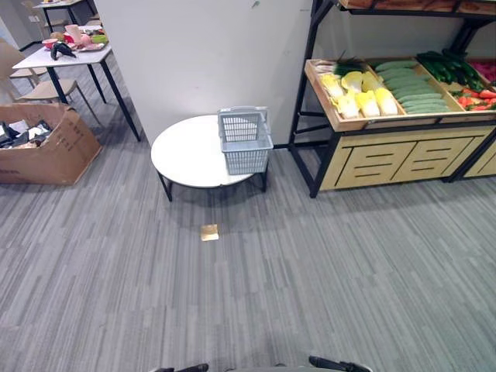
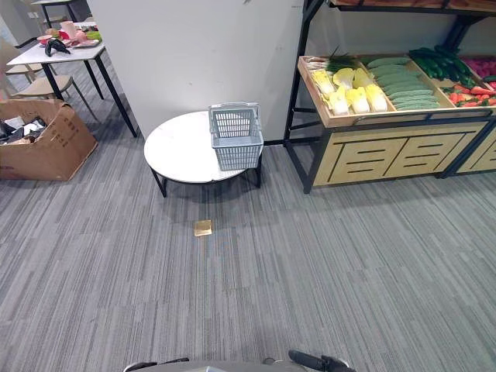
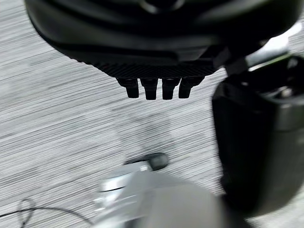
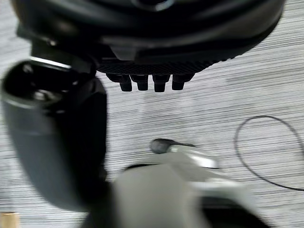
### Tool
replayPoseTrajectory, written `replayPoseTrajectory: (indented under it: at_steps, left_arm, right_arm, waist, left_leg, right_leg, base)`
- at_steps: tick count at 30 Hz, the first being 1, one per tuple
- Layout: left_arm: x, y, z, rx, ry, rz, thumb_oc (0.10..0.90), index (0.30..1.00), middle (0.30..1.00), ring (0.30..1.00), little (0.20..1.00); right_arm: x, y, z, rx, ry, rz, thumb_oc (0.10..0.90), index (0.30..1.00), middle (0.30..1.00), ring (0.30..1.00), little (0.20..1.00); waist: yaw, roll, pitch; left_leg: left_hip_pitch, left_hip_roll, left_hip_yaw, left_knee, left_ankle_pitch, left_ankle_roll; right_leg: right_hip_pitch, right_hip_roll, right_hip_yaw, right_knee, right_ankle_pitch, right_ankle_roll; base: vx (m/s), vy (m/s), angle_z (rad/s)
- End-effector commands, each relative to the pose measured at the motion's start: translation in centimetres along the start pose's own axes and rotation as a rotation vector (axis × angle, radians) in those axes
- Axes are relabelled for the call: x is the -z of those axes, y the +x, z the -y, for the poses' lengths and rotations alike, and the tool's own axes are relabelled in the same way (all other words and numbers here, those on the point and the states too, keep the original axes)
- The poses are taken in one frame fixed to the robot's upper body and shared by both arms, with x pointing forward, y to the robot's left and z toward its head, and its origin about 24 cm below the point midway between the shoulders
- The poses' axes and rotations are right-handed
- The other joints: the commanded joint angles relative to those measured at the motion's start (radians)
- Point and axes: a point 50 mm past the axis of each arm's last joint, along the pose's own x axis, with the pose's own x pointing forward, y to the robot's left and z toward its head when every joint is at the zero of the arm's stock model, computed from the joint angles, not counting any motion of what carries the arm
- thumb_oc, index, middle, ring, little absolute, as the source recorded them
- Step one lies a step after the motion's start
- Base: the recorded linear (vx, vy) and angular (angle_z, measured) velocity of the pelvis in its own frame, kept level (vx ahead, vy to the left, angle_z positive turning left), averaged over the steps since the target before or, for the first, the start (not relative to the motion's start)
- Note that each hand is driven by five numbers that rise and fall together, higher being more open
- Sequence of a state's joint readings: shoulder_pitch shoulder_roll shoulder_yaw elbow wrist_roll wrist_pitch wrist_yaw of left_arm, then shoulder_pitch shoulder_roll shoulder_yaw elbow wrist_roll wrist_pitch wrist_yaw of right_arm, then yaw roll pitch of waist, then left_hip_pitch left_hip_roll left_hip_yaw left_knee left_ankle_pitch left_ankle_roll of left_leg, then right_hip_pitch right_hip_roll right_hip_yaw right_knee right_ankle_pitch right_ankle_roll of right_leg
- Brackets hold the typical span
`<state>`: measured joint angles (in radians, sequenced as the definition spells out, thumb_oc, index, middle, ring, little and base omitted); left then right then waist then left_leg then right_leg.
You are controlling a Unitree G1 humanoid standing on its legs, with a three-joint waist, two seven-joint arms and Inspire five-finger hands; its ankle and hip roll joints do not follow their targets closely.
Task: Get the vegetables into the basket
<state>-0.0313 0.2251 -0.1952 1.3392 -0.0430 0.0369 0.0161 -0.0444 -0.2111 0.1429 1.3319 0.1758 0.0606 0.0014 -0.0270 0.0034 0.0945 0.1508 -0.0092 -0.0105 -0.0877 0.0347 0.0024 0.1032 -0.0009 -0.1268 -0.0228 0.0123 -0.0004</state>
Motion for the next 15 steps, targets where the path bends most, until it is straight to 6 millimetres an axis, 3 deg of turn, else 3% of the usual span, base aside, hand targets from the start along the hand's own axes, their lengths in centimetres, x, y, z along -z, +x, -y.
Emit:
replayPoseTrajectory:
  at_steps: [1,15]
  left_arm:
    - [1.44,-0.08,1.46,0.041,0.030,-0.084,0.900,1.000,1.000,1.000,1.000]
    - [1.53,-0.10,1.73,0.050,0.002,-0.086,0.900,1.000,1.000,1.000,1.000]
  right_arm:
    - [0.56,0.00,0.26,0.003,-0.030,-0.049,0.900,1.000,1.000,1.000,1.000]
    - [0.87,-0.03,0.48,0.007,-0.042,-0.063,0.900,1.000,1.000,1.000,1.000]
  waist:
    - [-0.008,-0.012,0.029]
    - [-0.006,-0.010,0.021]
  left_leg:
    - [0.013,0.045,0.070,0.000,-0.050,-0.073]
    - [0.020,0.044,0.068,0.000,-0.054,-0.077]
  right_leg:
    - [0.053,-0.093,-0.010,-0.052,-0.004,0.124]
    - [0.071,-0.093,-0.018,-0.063,-0.011,0.125]
  base:
    - [0.00,0.000,0.00]
    - [0.00,0.000,0.00]
